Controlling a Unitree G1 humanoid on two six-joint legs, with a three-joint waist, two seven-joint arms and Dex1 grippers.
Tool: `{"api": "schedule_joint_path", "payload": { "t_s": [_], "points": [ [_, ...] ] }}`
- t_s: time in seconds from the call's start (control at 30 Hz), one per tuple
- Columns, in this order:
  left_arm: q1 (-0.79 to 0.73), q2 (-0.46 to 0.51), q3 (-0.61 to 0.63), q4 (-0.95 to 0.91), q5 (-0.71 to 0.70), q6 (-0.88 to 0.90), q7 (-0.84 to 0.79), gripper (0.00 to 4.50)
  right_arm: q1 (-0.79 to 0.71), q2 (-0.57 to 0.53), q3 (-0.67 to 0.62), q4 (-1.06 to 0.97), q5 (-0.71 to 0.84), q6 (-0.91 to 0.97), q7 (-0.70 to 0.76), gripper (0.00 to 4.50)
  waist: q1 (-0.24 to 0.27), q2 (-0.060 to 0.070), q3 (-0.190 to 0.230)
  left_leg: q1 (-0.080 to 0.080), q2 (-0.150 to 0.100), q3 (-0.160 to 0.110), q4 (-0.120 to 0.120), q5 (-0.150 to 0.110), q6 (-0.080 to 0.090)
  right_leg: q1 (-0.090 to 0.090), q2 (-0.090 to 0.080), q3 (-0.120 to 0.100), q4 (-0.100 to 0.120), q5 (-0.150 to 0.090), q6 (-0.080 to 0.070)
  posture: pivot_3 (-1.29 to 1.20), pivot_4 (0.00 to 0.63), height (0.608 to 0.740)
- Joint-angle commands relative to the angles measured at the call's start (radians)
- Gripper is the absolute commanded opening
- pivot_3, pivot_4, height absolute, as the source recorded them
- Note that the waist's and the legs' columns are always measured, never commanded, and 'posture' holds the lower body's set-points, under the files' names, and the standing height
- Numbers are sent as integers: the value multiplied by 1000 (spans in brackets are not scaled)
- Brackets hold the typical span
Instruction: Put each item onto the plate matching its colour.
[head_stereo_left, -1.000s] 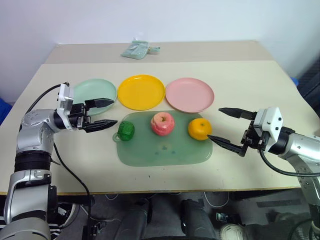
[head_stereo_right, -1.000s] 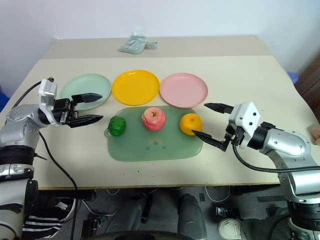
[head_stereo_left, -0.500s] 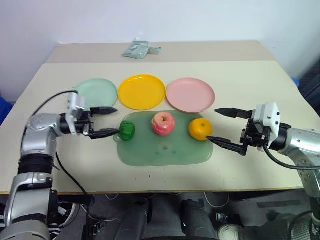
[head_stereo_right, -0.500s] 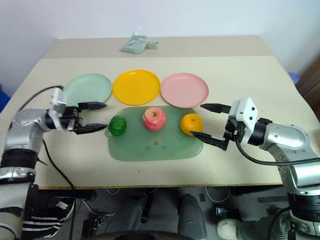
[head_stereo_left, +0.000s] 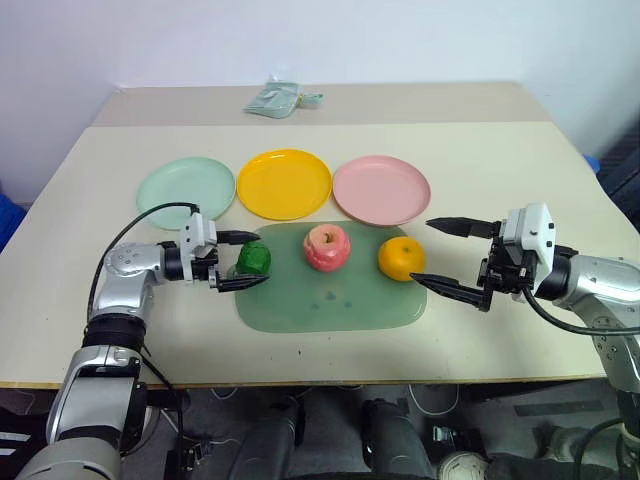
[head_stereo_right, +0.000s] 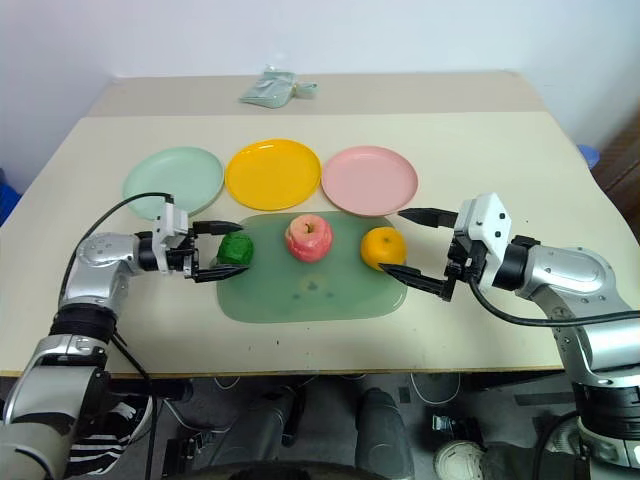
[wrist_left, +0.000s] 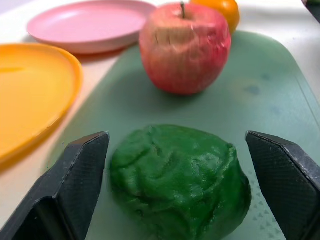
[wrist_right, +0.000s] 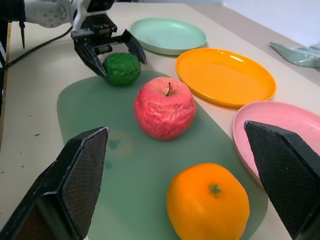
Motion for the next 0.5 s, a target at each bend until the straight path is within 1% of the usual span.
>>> {"api": "schedule_joint_path", "payload": {
  "t_s": [0.03, 0.07, 0.17, 0.27, 0.33, 0.5],
  "points": [
    [-33, -2, 0, 15, 17, -45, 26, 2862, -3, -6, -32, -35, -5, -29, -10, 4500, 0, 0, 0, 0, 0, 0, 0, 0, 0, 0, 0, 0, 0, 0, 0, 0, 150, 740],
    [-37, -3, 2, 18, 14, -32, 30, 2730, -3, -6, -32, -35, -5, -30, -12, 4500, 0, 0, 0, 0, 0, 0, 0, 0, 0, 0, 0, 0, 0, 0, 0, 0, 150, 740],
    [-58, -7, 30, 35, -1, -36, 65, 2730, -9, -7, -34, -34, -5, -32, -18, 4500, -1, 0, 0, 0, 0, 0, 0, 0, 0, 0, 0, 0, 0, 0, 0, 0, 150, 740],
    [-87, -19, 92, 22, -66, 38, 122, 2730, -13, -9, -35, -29, -11, -39, -23, 4500, -1, 0, 0, 0, 0, 0, 0, 0, 0, 0, 0, 0, 0, 0, 1, 0, 150, 740],
    [-123, -17, 142, 31, -91, 78, 204, 2730, -15, -7, -35, -26, -13, -44, -27, 4500, -1, -1, 0, 0, 0, -1, 1, 0, 0, 0, 1, 0, 0, 0, 1, 0, 150, 740],
    [-221, -13, 256, 112, -73, 61, 528, 2730, -54, 20, -19, -7, -25, -65, -56, 4500, -2, -1, 0, 0, 0, -1, 1, 0, 0, 1, 1, 0, 0, 1, 1, 0, 150, 740]
  ]
}}
